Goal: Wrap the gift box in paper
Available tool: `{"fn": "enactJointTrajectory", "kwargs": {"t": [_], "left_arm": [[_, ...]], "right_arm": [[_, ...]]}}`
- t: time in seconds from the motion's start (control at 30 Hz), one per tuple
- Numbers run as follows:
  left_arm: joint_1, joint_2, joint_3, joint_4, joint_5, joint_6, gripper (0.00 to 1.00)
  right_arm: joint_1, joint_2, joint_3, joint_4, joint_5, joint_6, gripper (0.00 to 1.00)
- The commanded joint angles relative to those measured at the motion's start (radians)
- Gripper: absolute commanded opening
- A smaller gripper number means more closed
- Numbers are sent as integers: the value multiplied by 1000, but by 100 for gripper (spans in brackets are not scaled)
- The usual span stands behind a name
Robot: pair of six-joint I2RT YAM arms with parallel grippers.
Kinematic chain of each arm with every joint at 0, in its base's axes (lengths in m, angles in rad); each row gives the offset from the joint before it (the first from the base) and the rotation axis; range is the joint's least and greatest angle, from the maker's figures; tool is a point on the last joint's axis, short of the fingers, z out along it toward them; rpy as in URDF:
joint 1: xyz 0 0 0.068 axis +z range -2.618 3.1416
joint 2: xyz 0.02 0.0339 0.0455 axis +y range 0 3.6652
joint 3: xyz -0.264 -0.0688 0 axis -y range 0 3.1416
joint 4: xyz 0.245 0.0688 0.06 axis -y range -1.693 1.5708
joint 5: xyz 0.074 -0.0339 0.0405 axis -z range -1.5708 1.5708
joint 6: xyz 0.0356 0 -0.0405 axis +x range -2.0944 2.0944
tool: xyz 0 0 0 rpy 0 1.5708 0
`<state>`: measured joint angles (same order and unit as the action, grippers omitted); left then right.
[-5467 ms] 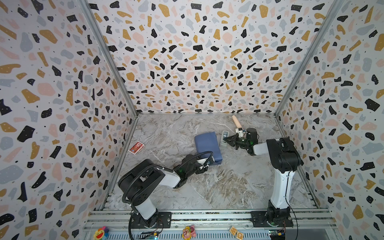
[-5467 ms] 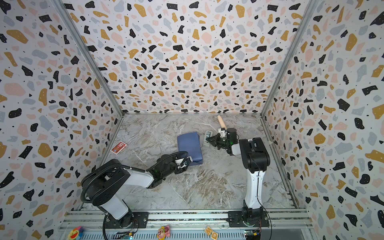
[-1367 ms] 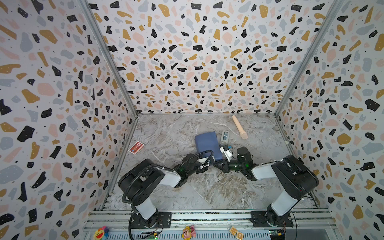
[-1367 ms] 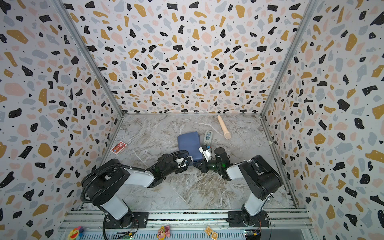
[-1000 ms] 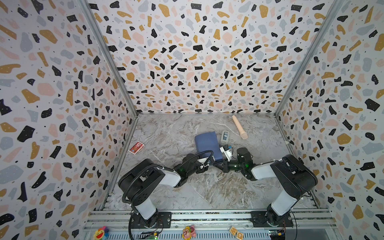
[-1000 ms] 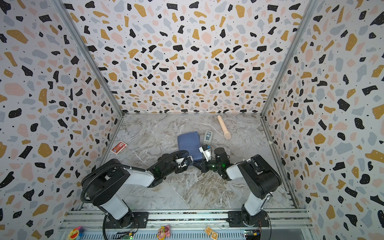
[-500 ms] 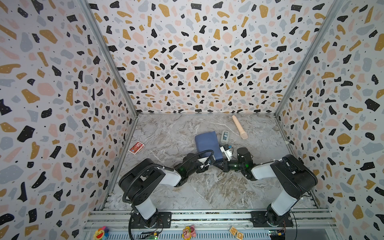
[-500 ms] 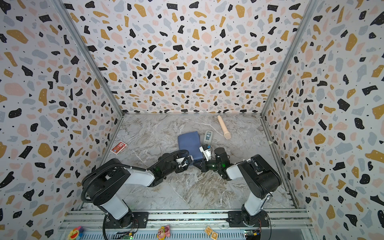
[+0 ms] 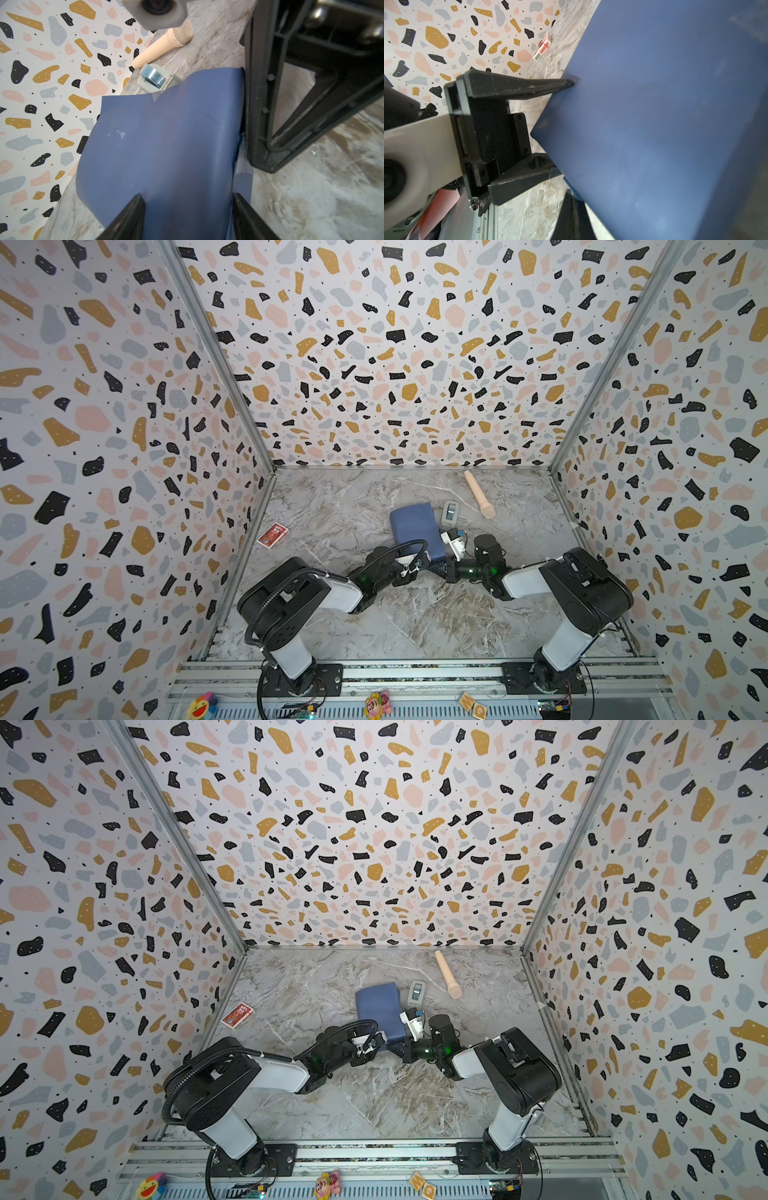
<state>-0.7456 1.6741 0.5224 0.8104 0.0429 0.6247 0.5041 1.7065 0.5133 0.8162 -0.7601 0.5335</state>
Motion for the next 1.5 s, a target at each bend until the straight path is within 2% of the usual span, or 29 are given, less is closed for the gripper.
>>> {"fn": "enactJointTrajectory", "kwargs": {"t": [0.0, 0.63, 1.1, 1.47], "left_arm": [[5, 36, -4, -114, 28, -23, 65], [5, 36, -3, -119, 29, -22, 65], [5, 37, -1, -120, 31, -22, 64], [5, 36, -2, -122, 31, -22, 64]], "right_arm": [[-5, 4, 32, 9, 11, 6, 0], [-4, -2, 30, 43, 18, 75, 0], [1, -9, 26, 31, 58, 151, 16], [17, -39, 27, -5, 110, 213, 22]]}}
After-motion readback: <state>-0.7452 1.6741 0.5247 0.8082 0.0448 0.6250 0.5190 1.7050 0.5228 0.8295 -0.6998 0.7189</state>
